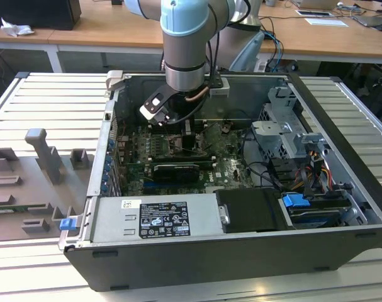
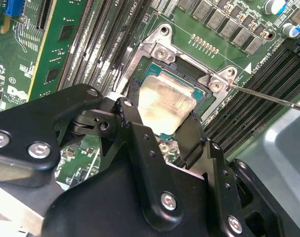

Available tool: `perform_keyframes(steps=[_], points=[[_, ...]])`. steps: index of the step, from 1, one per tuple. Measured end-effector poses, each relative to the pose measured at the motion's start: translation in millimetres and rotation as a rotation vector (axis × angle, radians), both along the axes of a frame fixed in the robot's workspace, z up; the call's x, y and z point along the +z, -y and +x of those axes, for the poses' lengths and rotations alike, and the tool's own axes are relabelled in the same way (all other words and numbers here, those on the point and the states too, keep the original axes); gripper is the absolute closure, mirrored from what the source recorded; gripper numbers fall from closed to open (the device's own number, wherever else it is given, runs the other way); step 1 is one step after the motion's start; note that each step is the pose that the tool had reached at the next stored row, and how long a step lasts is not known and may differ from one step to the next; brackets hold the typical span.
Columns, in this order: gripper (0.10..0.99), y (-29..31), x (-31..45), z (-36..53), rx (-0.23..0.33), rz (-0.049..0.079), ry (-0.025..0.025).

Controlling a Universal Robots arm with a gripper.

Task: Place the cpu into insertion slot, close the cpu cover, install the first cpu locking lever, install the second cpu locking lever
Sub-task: 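Place the cpu into insertion slot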

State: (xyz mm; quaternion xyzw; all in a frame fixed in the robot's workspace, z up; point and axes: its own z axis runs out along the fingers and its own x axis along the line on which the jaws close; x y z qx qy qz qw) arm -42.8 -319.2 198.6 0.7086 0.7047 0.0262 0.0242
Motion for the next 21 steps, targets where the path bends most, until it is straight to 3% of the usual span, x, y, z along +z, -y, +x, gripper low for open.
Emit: perform_keyframes(steps=[3,4,14,21], points=[[0.533,-0.1,-0.3,0.1,0.000,0.001,0.0004],[0.471,-0.2,-0.1,0.0,0.000,0.000,0.0000],[0.471,-3.6,-0.1,0.0,0.000,0.010,0.0002],[0.471,-3.1,2.4,-0.1,0.000,0.010,-0.0001]])
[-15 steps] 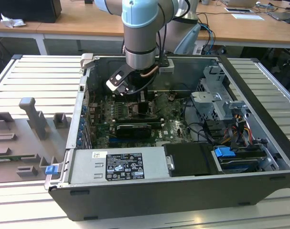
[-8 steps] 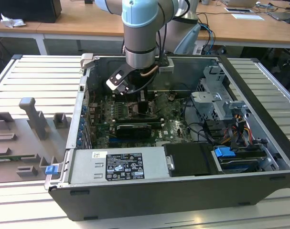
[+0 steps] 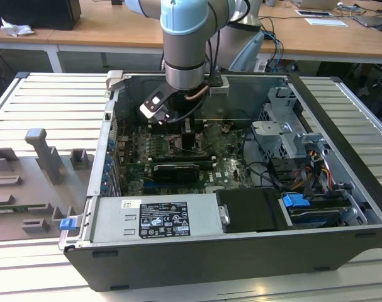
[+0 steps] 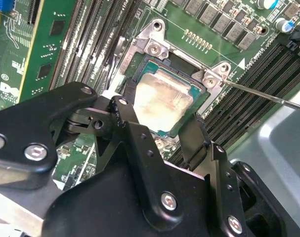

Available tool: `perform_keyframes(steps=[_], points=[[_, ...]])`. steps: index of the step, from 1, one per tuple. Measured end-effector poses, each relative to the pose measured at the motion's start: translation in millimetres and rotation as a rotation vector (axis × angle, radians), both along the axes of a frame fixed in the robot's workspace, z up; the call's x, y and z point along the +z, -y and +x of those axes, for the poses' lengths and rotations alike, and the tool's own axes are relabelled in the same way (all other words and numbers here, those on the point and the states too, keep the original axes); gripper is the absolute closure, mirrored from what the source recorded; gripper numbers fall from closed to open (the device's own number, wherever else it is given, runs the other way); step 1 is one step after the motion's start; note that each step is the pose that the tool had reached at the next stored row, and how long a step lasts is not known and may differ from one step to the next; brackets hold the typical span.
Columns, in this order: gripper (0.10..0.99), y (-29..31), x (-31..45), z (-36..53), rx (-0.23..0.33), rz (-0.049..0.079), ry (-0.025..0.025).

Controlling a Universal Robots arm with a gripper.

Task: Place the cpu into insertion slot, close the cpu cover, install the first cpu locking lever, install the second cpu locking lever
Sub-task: 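Place the cpu into insertion slot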

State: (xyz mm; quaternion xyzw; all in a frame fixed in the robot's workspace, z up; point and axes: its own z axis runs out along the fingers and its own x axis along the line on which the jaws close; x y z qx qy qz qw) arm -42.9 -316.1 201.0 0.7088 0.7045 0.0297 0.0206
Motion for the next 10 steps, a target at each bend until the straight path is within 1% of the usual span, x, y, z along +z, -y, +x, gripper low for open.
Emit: perform_keyframes(steps=[3,4,5,6,7,9,10], points=[[0.471,0.0,3.3,0.0,0.000,0.000,0.0000],[0.471,0.0,5.3,0.1,0.000,0.000,0.0000],[0.471,0.0,10.2,0.0,0.000,0.000,0.0000],[0.471,0.2,12.0,0.1,0.000,0.000,-0.0001],[0.553,1.4,12.3,0.1,0.000,0.000,0.0000],[0.675,3.9,12.4,0.1,0.000,0.000,-0.0002],[0.737,4.6,12.7,0.3,0.000,0.000,-0.0013]])
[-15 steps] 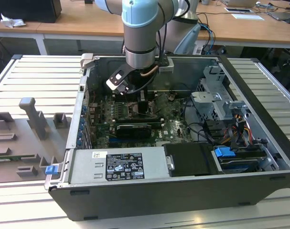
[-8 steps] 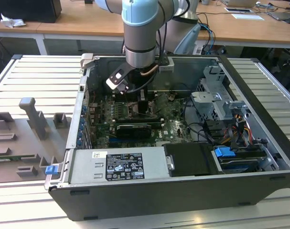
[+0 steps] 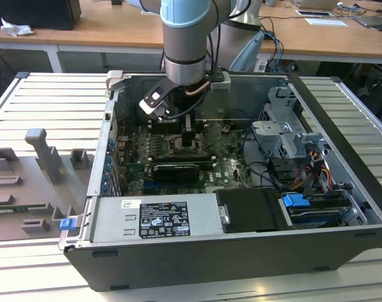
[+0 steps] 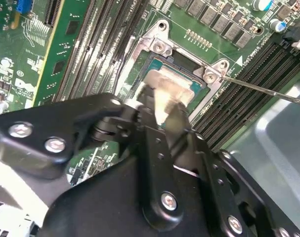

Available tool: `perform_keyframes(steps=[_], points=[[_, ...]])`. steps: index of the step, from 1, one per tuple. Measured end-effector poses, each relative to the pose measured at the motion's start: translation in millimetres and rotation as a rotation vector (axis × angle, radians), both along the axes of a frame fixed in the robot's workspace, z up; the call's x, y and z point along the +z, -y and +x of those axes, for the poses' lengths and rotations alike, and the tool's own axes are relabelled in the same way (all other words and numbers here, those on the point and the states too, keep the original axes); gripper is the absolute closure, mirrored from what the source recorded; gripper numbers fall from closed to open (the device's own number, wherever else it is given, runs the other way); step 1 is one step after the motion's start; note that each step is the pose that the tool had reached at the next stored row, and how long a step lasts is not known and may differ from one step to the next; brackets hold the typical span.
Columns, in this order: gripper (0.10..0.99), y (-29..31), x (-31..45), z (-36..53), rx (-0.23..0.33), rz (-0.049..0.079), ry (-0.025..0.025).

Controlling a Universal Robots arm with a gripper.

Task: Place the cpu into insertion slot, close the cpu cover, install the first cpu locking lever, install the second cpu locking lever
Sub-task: 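Place the cpu into insertion slot, then close the cpu cover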

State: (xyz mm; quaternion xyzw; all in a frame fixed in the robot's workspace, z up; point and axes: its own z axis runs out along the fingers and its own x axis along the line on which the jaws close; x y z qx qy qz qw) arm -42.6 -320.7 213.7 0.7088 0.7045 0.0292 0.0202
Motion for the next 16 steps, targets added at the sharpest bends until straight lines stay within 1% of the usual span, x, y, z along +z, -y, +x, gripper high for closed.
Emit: perform_keyframes(steps=[2,3,5,14,15,16], points=[[0.859,0.7,0.7,0.5,0.000,0.000,-0.0029],[0.859,0.8,0.8,0.5,0.000,0.000,-0.0034],[0.980,0.8,1.3,0.5,0.000,0.000,-0.0037],[0.980,0.8,4.1,0.5,0.000,0.000,-0.0038],[0.980,0.8,9.0,0.5,0.000,0.000,-0.0041],[0.980,0.8,10.4,0.5,0.000,0.000,-0.0041]])
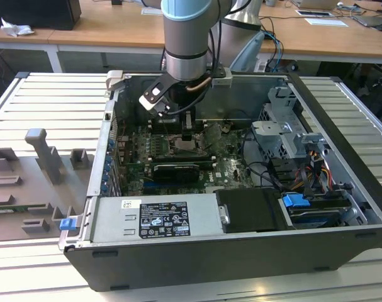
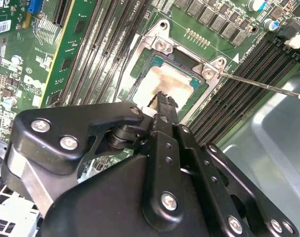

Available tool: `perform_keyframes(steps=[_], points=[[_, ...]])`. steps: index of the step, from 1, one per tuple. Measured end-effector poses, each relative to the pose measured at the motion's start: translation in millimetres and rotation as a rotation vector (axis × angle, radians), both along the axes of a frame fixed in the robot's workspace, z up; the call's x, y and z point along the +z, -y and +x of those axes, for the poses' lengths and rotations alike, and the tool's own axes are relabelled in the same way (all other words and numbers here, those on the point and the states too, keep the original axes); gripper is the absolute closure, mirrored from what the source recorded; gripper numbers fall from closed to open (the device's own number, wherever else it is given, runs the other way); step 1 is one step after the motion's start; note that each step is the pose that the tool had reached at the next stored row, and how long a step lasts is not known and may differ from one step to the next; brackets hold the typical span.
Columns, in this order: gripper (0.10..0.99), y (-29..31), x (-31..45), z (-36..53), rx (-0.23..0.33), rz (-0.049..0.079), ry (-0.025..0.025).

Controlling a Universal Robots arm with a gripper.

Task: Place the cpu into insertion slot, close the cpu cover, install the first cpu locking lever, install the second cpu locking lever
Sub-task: 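Close the cpu cover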

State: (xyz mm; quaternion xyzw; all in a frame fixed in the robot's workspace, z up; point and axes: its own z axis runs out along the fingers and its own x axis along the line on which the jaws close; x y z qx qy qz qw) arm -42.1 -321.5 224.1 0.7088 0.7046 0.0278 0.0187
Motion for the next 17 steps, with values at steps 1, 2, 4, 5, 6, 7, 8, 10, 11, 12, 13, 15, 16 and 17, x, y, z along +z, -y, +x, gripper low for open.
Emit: perform_keyframes(steps=[1,2,4,5,6,7,8,10,11,12,13,15,16,17], points=[[0.980,0.0,0.8,0.0,0.000,0.000,0.0000],[0.980,0.0,3.0,0.0,0.000,0.000,-0.0002],[0.980,0.0,4.6,0.0,0.000,0.000,-0.0005],[0.980,0.0,5.6,0.0,0.000,0.000,-0.0006],[0.980,0.0,6.3,0.0,0.000,0.000,-0.0006],[0.980,0.0,7.3,0.0,0.000,0.000,-0.0006],[0.980,0.0,8.2,0.0,0.000,0.000,-0.0006],[0.980,0.0,9.8,0.8,0.000,0.001,-0.0019],[0.980,0.1,9.9,6.9,0.000,0.002,-0.0103],[0.980,0.1,10.0,8.7,0.000,0.002,-0.0129],[0.980,0.2,11.4,8.9,0.000,0.002,-0.0138],[0.980,0.1,18.5,8.9,0.000,0.002,-0.0142],[0.980,0.1,22.2,8.9,0.000,0.002,-0.0143],[0.980,0.1,27.5,9.0,0.000,0.002,-0.0142]])
